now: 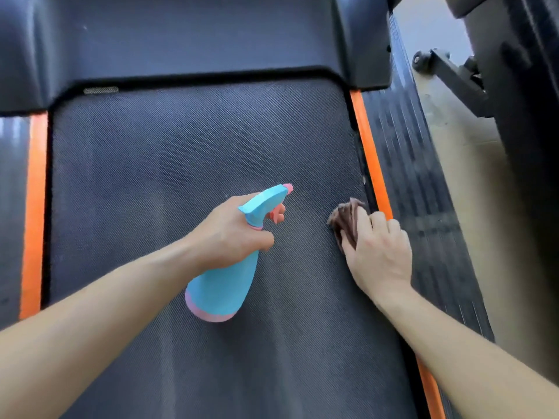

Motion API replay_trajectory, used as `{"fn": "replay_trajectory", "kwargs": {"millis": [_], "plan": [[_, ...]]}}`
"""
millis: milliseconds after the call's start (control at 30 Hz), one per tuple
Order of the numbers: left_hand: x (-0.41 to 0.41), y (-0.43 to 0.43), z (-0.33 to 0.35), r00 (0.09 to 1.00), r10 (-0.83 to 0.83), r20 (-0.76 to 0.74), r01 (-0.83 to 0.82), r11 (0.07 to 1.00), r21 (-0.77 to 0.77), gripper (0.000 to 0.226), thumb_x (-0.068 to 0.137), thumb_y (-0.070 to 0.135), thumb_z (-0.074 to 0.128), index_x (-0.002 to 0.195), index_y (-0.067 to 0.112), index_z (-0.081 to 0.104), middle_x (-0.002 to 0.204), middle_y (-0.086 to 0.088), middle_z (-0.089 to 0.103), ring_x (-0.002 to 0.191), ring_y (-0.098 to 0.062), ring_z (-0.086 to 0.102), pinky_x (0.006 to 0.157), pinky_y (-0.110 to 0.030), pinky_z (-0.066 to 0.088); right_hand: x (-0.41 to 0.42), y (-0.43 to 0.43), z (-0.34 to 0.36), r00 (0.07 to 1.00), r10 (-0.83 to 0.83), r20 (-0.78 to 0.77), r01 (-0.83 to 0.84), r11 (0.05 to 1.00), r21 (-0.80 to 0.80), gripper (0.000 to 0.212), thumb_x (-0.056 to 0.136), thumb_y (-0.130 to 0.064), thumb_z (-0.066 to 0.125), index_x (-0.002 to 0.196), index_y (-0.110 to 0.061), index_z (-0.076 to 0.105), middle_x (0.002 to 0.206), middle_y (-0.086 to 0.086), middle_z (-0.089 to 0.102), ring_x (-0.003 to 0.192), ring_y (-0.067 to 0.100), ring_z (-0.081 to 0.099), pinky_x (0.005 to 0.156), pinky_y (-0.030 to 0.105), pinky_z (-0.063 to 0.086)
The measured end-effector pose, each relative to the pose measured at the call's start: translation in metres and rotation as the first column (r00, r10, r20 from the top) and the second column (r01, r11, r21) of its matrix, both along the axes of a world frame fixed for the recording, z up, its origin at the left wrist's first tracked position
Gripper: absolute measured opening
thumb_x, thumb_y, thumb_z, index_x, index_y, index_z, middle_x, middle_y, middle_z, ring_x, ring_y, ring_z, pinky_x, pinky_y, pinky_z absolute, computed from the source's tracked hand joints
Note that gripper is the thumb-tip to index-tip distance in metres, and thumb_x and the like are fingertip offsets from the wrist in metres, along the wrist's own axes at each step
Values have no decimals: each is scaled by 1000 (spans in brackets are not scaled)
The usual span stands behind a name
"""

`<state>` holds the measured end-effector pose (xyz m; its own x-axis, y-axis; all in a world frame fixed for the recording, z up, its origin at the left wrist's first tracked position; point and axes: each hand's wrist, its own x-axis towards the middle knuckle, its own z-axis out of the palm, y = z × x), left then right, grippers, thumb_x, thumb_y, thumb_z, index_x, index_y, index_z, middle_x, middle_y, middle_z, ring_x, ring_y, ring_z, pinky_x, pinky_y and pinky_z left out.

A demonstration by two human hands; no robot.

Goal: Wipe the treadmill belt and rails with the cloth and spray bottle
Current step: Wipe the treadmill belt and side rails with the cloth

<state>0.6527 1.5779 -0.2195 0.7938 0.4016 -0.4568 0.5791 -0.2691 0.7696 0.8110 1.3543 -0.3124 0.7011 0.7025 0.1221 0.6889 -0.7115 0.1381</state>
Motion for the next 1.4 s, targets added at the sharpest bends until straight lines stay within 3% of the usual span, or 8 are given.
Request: {"fn": "replay_trajectory", "kwargs": {"millis": [367,467,633,833,967,1133,1267,1400], "plan": [[-3,6,-7,999,43,-16,-44,999,-28,41,62,25,69,101,39,72,104,29,72,89,0,66,73,-18,52,62,118,-5,996,-84,-36,88,987,136,43,96,-46,53,115,-8,58,109,18,57,96,40,56,76,49,47],[-7,7,1,998,57,-30,-58,997,-41,36,68,19,74,101,33,72,103,27,72,76,6,60,65,-11,46,25,76,-8,997,43,-61,-33,988,152,50,96,-51,51,126,-12,59,103,15,55,88,38,53,69,46,44],[-24,7,5,996,67,-56,-73,992,-104,44,59,24,67,101,35,71,109,23,74,94,-10,67,75,-25,53,-34,31,-16,959,272,-84,-264,960,95,56,94,-53,51,133,-14,60,99,12,56,82,35,52,63,43,44],[-50,5,4,992,98,-75,-100,995,-27,39,75,13,74,105,38,72,108,28,70,83,-1,62,64,-9,46,12,142,-15,989,121,-83,-107,981,162,53,96,-53,51,129,-12,57,109,16,57,94,39,56,67,46,49],[-64,8,10,988,147,-43,-148,988,-38,60,78,2,73,99,58,64,106,32,70,77,12,59,63,0,41,-13,115,-13,996,47,-72,-36,989,141,52,95,-54,48,130,-16,57,109,13,56,92,36,55,69,45,46],[-78,9,12,973,225,-54,-229,971,-70,50,74,9,77,100,51,70,110,29,73,80,11,60,74,-18,44,-72,18,-18,971,212,-111,-200,973,114,55,91,-49,61,133,-13,59,101,12,55,83,34,53,64,44,45],[-87,8,5,957,290,-13,-291,956,-39,56,79,-2,73,111,45,70,111,27,73,87,16,61,70,-5,43,-38,101,-16,981,169,-99,-152,975,164,55,95,-56,48,130,-15,58,106,13,56,90,35,56,66,44,49],[-89,6,1,956,294,14,-292,955,-59,47,77,4,76,108,39,72,114,24,74,92,13,63,74,-17,43,-19,177,-10,994,2,-108,17,985,171,49,95,-55,52,124,-15,58,113,13,58,95,35,58,70,45,48]]}}
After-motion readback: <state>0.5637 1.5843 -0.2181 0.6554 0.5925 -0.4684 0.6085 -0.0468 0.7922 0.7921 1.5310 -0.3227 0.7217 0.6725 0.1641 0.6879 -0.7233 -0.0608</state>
